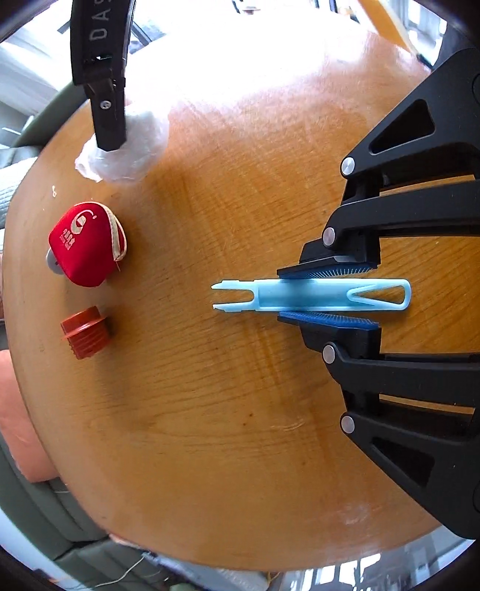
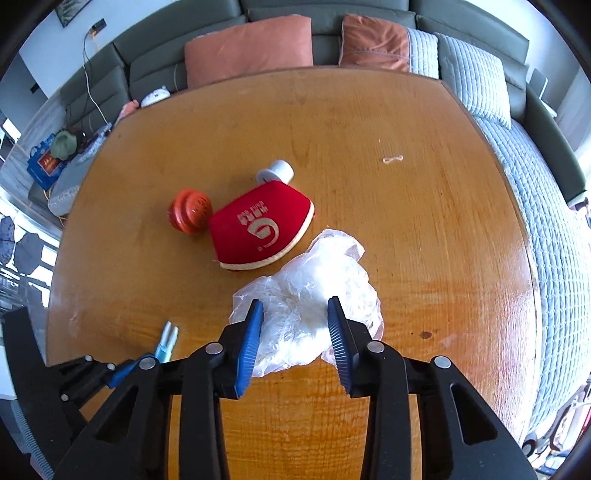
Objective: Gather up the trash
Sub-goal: 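Grasp the blue plastic clip with left gripper while right grasps clear plastic bag, then carry clip and plastic bag to the bin and open both grippers, then move both tools back over the table toward the red pouch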
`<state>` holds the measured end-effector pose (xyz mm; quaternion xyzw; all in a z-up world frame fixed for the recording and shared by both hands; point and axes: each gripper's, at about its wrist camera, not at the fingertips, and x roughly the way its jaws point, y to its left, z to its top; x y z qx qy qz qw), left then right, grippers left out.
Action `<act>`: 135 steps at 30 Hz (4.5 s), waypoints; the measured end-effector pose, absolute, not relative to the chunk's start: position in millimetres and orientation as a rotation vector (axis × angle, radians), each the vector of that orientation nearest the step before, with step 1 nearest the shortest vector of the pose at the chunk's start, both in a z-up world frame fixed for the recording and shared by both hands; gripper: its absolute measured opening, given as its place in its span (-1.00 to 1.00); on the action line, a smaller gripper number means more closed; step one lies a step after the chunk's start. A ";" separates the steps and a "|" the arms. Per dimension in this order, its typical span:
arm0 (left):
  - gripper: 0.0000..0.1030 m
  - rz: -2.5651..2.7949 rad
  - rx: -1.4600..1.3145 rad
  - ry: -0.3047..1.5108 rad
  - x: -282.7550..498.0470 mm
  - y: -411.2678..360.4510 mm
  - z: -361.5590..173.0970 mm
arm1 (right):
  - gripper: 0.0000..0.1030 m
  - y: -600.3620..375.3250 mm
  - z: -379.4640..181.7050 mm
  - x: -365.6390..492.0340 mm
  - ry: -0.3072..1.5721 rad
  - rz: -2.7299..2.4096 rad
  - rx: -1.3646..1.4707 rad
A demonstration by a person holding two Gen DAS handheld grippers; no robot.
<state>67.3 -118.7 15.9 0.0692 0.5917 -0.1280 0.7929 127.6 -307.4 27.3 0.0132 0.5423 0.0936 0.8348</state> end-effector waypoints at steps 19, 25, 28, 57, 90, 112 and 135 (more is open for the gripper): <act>-0.67 -0.209 0.043 1.165 17.7 -36.6 56.7 | -0.29 -213.5 61.6 102.7 1.088 0.342 -0.041; -0.67 -0.155 0.003 1.139 -2.1 5.6 65.8 | -0.29 -157.5 69.8 93.7 1.075 0.407 -0.091; -0.67 -0.126 -0.022 1.133 -9.7 29.9 72.8 | -0.29 -121.1 73.7 87.1 1.070 0.442 -0.121; -0.67 0.359 -0.335 1.091 -134.6 327.8 63.1 | -0.29 217.2 58.0 -25.9 1.107 0.927 -0.430; 0.88 0.649 -0.429 1.146 -168.5 425.2 23.9 | 0.28 308.7 14.6 -31.8 1.294 1.078 -0.394; 0.88 0.442 -0.278 1.082 -96.5 317.9 65.7 | 0.28 156.3 54.4 20.2 1.233 0.903 -0.203; 0.88 0.070 -0.035 1.086 36.1 112.5 79.4 | 0.28 -91.4 62.0 114.2 1.175 0.532 0.056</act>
